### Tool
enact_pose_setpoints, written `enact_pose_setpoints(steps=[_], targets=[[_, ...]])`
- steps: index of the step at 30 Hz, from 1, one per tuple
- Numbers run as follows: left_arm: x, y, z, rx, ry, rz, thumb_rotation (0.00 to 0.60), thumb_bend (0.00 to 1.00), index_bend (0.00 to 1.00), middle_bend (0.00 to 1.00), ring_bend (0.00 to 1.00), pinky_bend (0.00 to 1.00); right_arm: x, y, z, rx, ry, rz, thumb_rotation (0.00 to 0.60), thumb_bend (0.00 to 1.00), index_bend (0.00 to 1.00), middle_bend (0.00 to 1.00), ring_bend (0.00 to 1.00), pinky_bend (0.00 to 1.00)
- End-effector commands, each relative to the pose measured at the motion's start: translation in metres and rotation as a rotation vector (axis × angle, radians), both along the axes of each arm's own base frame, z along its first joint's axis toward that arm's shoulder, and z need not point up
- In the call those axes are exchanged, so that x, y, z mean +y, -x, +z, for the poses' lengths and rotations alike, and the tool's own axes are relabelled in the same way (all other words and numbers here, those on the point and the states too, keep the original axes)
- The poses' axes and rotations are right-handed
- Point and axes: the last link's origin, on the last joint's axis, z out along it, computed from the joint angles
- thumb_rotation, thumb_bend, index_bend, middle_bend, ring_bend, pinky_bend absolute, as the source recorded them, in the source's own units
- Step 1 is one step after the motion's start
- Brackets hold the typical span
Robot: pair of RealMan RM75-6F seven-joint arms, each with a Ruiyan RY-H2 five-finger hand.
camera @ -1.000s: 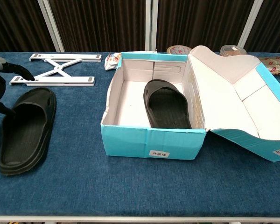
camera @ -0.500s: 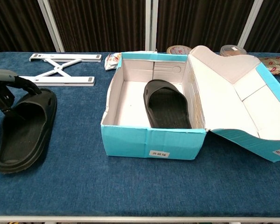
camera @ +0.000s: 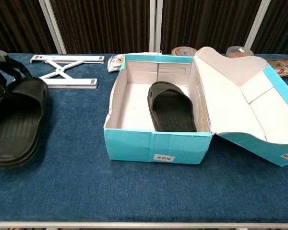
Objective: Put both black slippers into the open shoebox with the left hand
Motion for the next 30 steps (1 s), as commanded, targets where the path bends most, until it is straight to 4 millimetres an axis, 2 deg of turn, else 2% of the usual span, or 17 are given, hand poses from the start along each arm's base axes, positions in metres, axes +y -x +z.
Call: enact_pose_setpoints(steps=[1, 5, 9, 12, 21, 26, 30], targets=[[0.005, -0.022, 0.027, -0.183, -0.149, -0.048, 0.600, 0.01, 0.50, 0.52, 0.79, 0.89, -0.001, -0.001, 0.000, 0.003, -0.001, 0.005, 0.600, 0.15, 0.00, 0.07, 0.00, 0.08], [0.012, -0.052, 0.027, -0.441, -0.197, -0.105, 0.600, 0.01, 0.50, 0.51, 0.79, 0.88, -0.001, -0.004, -0.001, 0.006, -0.002, 0.009, 0.600, 0.15, 0.00, 0.07, 0.00, 0.08], [0.021, -0.088, 0.010, -0.702, -0.172, -0.152, 0.600, 0.01, 0.50, 0.50, 0.76, 0.87, 0.000, -0.004, 0.000, 0.009, -0.002, 0.005, 0.600, 0.15, 0.00, 0.07, 0.00, 0.08], [0.025, -0.110, -0.006, -0.804, -0.117, -0.182, 0.600, 0.01, 0.50, 0.50, 0.73, 0.87, 0.001, -0.004, 0.001, 0.012, 0.002, -0.001, 0.600, 0.15, 0.00, 0.07, 0.00, 0.08], [0.029, -0.155, -0.065, -0.857, -0.047, -0.260, 0.600, 0.01, 0.49, 0.49, 0.74, 0.85, 0.001, -0.003, 0.002, 0.015, 0.004, -0.009, 0.600, 0.15, 0.00, 0.07, 0.00, 0.08], [0.030, -0.173, -0.090, -0.839, -0.095, -0.348, 0.600, 0.01, 0.49, 0.49, 0.73, 0.84, 0.001, -0.004, 0.002, 0.018, 0.005, -0.008, 0.600, 0.15, 0.00, 0.07, 0.00, 0.08], [0.029, -0.176, -0.103, -0.765, -0.157, -0.462, 0.600, 0.01, 0.49, 0.49, 0.73, 0.83, 0.001, -0.003, 0.004, 0.018, 0.009, -0.013, 0.600, 0.15, 0.00, 0.07, 0.00, 0.08]])
